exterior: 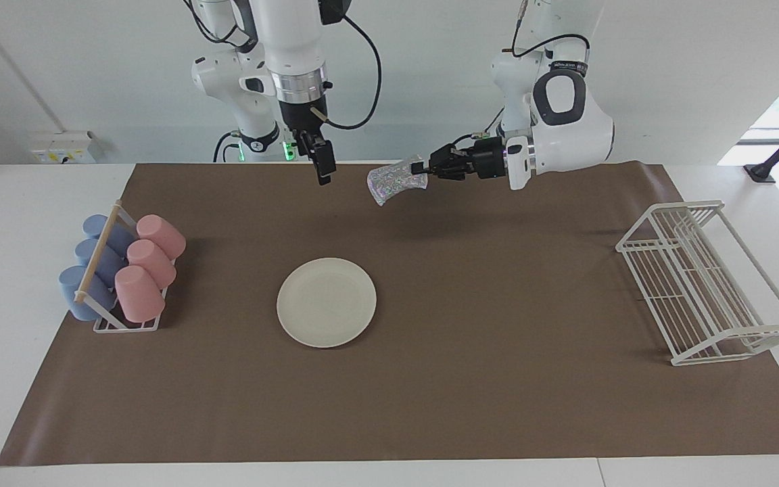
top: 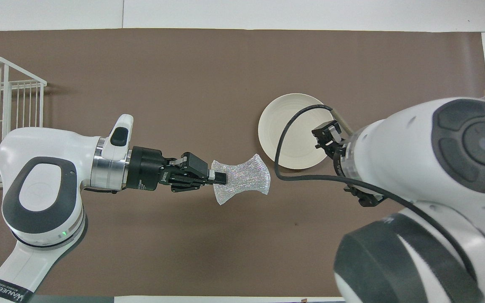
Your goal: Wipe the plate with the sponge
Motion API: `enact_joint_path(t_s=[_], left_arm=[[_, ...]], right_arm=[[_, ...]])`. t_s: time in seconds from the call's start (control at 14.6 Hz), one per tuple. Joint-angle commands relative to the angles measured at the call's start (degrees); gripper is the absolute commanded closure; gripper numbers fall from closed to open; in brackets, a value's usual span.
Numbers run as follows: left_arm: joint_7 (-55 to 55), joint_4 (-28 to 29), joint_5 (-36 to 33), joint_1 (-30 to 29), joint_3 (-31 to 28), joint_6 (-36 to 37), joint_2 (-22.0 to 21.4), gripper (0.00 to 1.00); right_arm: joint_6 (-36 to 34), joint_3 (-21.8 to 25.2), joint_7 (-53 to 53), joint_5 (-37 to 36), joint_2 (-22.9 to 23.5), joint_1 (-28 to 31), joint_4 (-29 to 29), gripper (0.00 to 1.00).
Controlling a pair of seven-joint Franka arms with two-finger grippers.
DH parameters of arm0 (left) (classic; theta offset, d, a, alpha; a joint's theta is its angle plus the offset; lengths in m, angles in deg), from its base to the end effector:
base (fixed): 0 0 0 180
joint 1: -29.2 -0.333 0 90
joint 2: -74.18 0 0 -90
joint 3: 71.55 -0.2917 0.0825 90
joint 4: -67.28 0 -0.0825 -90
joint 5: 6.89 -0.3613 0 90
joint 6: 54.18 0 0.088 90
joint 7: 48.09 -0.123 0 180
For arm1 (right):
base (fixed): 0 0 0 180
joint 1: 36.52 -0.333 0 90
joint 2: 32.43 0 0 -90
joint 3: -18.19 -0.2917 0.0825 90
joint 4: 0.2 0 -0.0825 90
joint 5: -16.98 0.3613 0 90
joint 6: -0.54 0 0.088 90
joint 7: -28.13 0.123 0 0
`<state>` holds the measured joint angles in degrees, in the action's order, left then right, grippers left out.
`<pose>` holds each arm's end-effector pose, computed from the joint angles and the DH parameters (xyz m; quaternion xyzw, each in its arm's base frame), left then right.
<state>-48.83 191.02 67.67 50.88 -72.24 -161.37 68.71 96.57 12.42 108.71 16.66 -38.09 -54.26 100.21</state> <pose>0.4410 -0.2635 0.4544 0.8216 0.0806 -0.1741 0.5369 0.4681 0.2051 0.5625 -0.8785 0.4776 -0.0128 0.0038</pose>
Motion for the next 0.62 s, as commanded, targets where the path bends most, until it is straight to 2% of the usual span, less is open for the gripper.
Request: enact_joint_path(t_s=[0.0, 0.21, 0.55], left_arm=[[4.1, -0.9, -6.7, -1.0, -0.3, -2.2, -0.9, 1.0], [6.3, -2.5, -13.9, -1.7, -0.4, -2.4, -0.1, 1.0], [11.7, -7.8, -28.9, -5.9, -0.3, -1.1, 2.1, 1.0]], right_arm=[[-2.4, -0.4, -15.4, -0.2, -1.3, 6.6, 0.4, 0.0], [-3.3, -0.4, -27.8, -0.1, -1.3, 11.2, 0.2, 0.0], [-2.5, -0.3, -43.1, -0.2, -1.3, 14.8, 0.7, 0.0]])
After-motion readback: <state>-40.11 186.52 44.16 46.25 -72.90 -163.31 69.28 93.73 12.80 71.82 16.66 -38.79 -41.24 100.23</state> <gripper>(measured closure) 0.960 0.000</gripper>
